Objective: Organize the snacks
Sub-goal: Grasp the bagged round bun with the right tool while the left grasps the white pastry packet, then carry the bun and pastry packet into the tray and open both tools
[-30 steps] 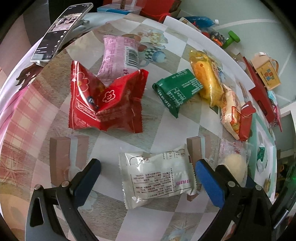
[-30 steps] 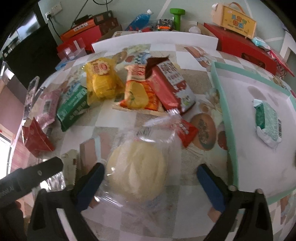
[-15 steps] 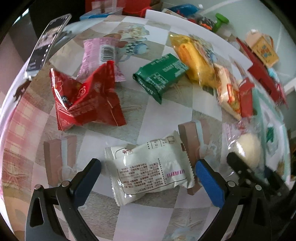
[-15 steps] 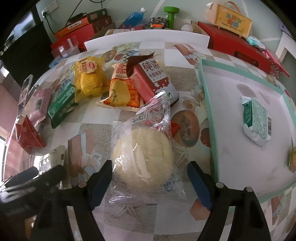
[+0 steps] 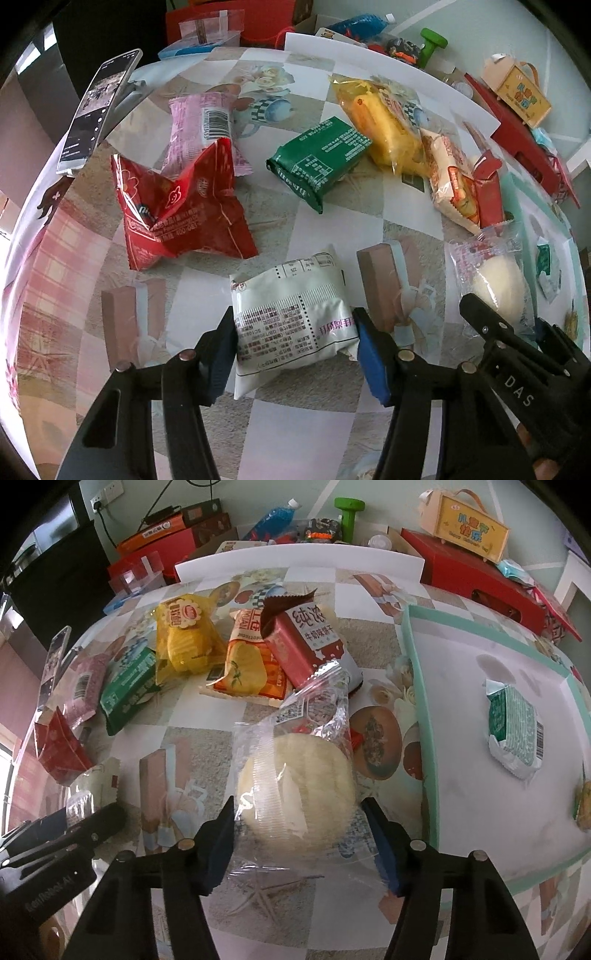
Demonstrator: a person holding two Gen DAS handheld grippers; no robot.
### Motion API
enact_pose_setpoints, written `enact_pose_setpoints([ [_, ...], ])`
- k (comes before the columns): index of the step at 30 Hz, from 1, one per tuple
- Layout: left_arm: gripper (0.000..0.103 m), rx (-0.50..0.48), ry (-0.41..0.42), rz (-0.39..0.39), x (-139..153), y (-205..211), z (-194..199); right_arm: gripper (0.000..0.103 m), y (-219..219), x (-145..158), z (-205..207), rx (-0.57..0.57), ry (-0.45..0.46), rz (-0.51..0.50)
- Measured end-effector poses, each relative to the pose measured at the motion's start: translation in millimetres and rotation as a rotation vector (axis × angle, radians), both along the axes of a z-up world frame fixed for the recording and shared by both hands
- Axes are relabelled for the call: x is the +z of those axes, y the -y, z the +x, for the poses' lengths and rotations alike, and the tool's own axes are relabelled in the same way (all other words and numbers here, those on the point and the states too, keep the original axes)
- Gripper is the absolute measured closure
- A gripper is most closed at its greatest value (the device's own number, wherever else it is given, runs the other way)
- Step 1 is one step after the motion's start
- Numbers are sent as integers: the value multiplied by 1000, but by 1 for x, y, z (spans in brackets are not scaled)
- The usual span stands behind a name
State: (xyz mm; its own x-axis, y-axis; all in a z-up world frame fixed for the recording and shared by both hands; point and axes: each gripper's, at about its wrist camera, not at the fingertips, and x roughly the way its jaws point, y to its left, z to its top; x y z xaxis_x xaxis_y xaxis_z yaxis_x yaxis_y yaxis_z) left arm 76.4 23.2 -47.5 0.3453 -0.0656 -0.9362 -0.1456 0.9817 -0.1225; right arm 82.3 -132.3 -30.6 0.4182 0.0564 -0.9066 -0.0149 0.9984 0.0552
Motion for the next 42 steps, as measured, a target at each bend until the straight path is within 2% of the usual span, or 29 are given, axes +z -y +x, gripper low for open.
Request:
enact_pose_setpoints([
  [8, 42, 9, 5, -52, 2, -24, -6, 46, 0, 4, -1, 10, 6, 27],
  [20, 43, 15, 35, -94, 16, -32, -12, 50, 4, 20, -7, 7, 46, 80],
  [31, 43, -21, 151, -112, 53, -23, -21, 50, 14, 49, -17, -17, 125, 120],
  [36, 43, -54, 192, -122, 65, -11, -15, 50, 31, 58, -18, -56, 148, 126],
  [42, 43, -105, 234, -138, 79, 13, -5, 50, 78, 70, -17, -175, 186, 128],
])
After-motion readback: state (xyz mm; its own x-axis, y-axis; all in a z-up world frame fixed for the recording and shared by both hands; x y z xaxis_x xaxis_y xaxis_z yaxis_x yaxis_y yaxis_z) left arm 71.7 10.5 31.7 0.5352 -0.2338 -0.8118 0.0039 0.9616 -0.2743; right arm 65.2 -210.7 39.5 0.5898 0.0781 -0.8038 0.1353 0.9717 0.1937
